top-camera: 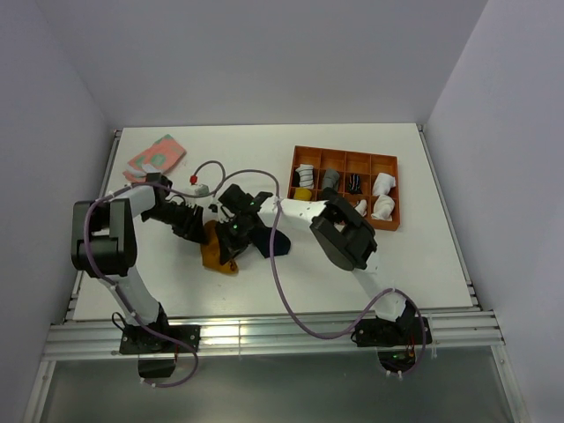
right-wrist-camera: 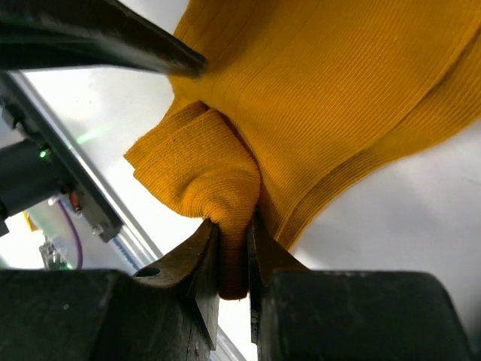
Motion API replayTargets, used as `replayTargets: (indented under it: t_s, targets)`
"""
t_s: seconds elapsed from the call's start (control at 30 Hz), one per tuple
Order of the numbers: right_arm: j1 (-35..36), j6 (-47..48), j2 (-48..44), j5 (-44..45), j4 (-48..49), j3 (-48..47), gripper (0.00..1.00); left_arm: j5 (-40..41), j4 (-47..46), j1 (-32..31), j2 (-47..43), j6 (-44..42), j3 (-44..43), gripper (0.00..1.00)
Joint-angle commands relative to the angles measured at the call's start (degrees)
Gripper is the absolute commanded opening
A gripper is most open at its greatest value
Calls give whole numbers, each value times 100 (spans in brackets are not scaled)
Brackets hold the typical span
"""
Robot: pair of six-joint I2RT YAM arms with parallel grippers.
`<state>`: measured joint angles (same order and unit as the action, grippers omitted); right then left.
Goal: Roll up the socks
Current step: Roll the sock at the center of the board.
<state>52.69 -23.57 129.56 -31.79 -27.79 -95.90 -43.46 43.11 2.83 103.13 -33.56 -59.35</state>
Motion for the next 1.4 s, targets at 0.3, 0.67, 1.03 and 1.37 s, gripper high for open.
replayTargets:
  t_s: [0.3,0.67,1.03,1.37]
  targets:
    - [-347,213,-413,1070,-139,607,0,-452,-462,-239,690,1124,-1016,38]
    - [-364,301,17,657,-517,204,0,-67,-347,-230,-380,263,-614,46]
    - [-443,274,202,437,-649,-52,1,479,-734,-642,-1839,-1134,678,55]
    - [-443,213,254,411,-570,27,1,778,-2165,-1390,-3018,-503,1944,63]
